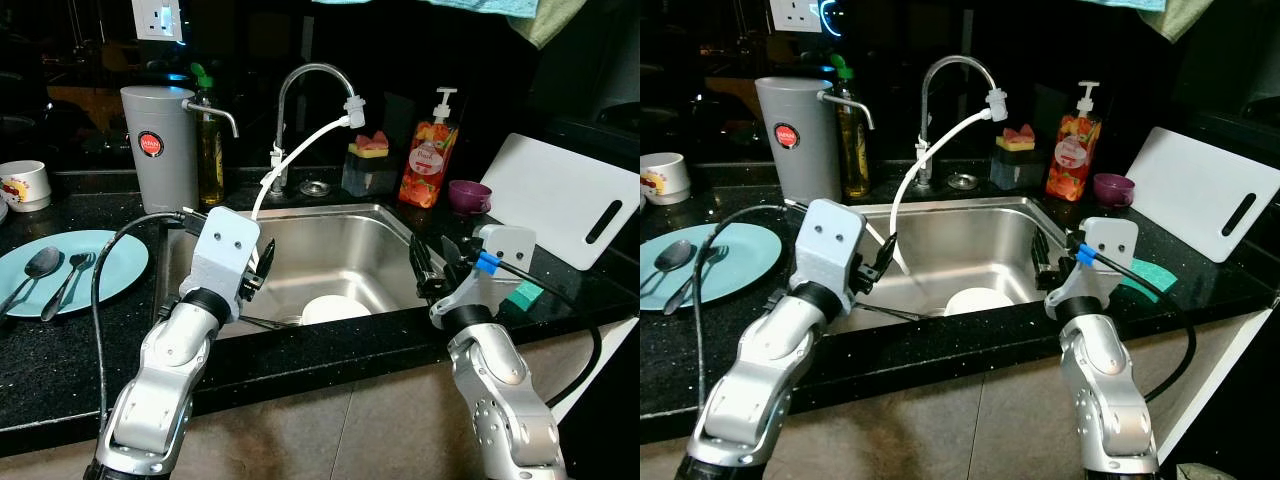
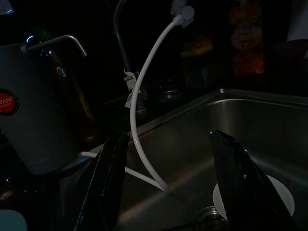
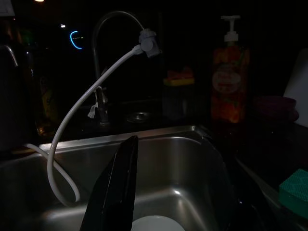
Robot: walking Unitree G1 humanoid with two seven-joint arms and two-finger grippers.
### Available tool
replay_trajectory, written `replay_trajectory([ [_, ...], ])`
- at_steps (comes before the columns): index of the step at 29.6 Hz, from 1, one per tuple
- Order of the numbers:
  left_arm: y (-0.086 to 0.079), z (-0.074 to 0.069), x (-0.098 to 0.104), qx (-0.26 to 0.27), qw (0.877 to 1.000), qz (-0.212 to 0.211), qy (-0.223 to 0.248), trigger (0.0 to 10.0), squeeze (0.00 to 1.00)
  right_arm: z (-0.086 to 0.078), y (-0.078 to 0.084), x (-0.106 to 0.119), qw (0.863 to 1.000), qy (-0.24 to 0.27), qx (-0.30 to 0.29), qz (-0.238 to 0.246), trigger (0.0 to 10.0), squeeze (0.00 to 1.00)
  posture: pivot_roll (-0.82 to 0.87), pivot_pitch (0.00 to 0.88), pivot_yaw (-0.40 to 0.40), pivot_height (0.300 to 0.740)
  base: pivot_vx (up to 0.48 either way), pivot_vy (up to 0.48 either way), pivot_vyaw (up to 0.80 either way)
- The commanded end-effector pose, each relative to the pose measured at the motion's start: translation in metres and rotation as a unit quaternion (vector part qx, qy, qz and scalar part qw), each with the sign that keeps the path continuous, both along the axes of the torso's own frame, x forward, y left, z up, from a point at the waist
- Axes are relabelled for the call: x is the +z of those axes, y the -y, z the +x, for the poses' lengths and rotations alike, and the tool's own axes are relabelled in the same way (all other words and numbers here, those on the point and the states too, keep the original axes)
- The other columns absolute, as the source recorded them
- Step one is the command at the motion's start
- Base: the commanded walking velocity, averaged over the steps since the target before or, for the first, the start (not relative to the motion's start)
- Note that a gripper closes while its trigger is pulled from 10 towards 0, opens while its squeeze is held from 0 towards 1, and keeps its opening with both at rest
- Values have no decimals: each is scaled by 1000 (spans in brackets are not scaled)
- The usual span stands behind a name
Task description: Kitchen organization
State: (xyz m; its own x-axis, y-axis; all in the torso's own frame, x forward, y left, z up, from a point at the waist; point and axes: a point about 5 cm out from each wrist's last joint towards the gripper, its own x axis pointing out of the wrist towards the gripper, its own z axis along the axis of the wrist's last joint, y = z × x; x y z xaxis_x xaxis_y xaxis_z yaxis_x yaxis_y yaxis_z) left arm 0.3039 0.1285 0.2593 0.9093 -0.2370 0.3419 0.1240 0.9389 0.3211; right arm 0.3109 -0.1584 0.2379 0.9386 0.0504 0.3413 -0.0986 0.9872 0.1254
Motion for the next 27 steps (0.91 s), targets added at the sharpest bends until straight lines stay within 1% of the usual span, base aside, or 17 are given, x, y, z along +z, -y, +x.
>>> replay_trajectory([
  [1,2,1,2,-3,1000,5,4,10000,0,1,0,1,1000,2,-3,-4,10000,0,182,15,-103,740,0,0,0],
  [27,1,0,1,-1,1000,5,3,10000,0,1,0,-1,1000,0,-3,-3,10000,0,186,18,-105,740,0,0,0],
])
